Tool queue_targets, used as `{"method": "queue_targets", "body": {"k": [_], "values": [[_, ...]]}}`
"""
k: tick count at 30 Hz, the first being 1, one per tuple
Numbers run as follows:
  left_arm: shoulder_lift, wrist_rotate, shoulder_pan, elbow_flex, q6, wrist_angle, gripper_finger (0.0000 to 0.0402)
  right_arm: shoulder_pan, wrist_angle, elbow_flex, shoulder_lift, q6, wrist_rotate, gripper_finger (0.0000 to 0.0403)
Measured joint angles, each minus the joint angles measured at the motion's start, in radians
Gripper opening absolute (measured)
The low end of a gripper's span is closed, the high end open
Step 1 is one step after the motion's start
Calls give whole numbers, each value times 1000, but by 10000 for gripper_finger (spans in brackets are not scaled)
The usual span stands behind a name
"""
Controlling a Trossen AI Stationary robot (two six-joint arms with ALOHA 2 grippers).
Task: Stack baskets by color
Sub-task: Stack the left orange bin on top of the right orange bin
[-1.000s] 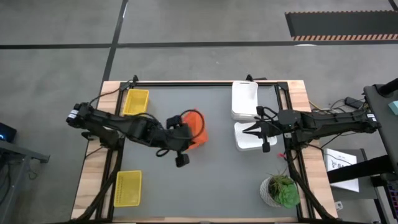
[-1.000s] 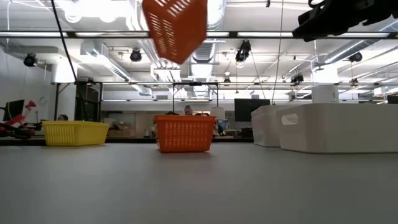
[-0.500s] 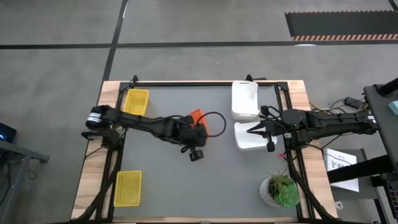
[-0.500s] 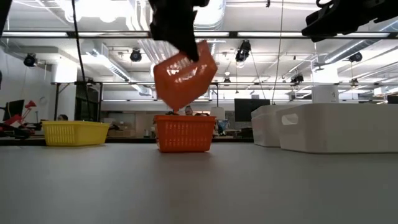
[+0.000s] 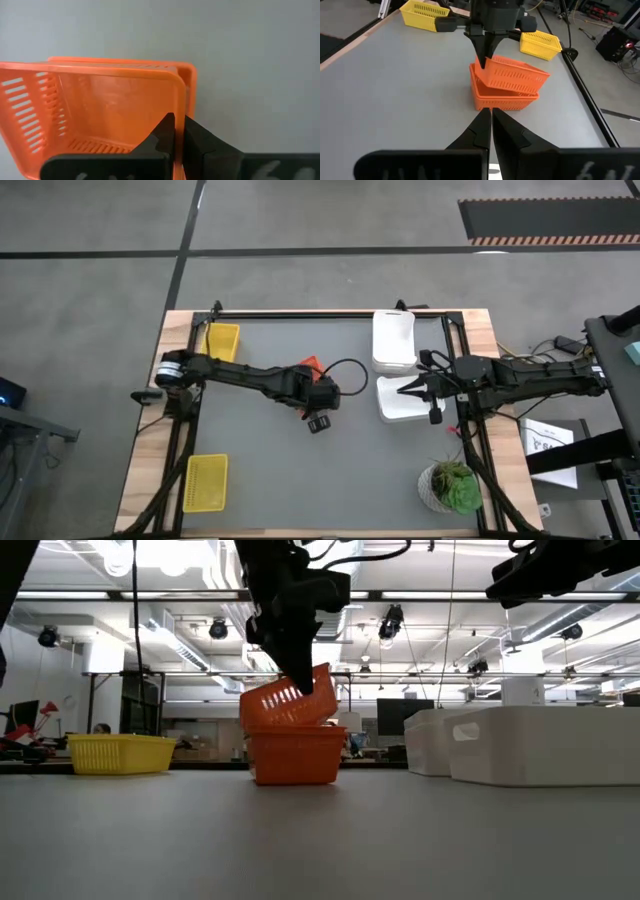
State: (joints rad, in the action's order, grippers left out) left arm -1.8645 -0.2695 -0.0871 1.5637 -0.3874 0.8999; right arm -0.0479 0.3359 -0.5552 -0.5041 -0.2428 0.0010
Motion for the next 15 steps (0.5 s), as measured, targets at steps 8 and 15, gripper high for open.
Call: {"method": "queue_targets", "body": {"k": [8, 15], "values": [[1, 9, 6, -15, 0, -1, 4, 0, 1, 0, 0, 0, 0, 9], [1, 27, 16, -21, 4, -1, 79, 0, 2, 0, -1, 11, 0, 9]]}}
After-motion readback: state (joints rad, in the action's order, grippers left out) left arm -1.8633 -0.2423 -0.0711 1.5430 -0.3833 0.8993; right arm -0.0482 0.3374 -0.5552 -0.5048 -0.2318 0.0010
